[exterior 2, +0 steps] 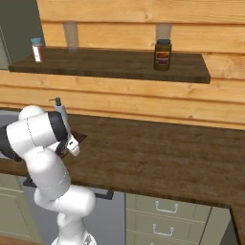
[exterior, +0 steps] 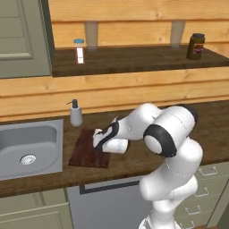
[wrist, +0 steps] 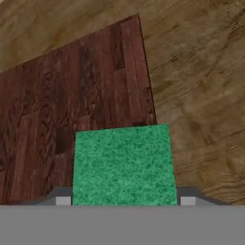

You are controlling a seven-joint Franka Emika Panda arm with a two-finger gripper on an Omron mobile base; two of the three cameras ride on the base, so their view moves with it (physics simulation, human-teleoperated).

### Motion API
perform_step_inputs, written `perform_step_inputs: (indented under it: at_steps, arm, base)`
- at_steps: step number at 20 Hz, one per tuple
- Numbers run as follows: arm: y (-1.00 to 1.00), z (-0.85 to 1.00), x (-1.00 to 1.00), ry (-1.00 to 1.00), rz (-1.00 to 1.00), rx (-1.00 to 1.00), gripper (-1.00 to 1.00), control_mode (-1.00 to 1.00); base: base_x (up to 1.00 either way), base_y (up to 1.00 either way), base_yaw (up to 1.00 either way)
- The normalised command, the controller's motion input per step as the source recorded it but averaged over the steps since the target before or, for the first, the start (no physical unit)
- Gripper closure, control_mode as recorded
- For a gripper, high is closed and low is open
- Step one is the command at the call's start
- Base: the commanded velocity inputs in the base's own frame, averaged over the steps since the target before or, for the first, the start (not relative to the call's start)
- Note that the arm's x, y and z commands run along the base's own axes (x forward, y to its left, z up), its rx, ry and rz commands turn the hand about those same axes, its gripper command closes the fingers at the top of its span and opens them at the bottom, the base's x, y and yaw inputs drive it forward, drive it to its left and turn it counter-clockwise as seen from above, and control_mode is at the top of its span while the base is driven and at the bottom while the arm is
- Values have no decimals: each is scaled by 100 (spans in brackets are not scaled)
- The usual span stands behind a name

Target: Pick up the sponge from the counter and clean the cutting board by briefly scrubbing or pressing down on the cutting board. Once finished, release the sponge.

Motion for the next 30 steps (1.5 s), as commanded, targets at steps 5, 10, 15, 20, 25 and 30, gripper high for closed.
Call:
perform_step_inputs:
  at_steps: [5, 10, 15, 20, 25, 30]
  arm:
    - [-23, -10, 100, 0, -6, 0, 100, -100]
    - [-29, -10, 100, 0, -7, 0, 100, -100]
    - [-33, -13, 100, 1, -8, 0, 100, -100]
    - [-21, -10, 74, 2, -6, 0, 100, -100]
    - [-52, -2, 5, -1, 0, 0, 100, -100]
    - [-100, 0, 0, 0, -7, 0, 100, -100]
  base:
    - [0, 0, 0]
    - [0, 0, 0]
    - [0, 0, 0]
    - [0, 0, 0]
    - [0, 0, 0]
    - [0, 0, 0]
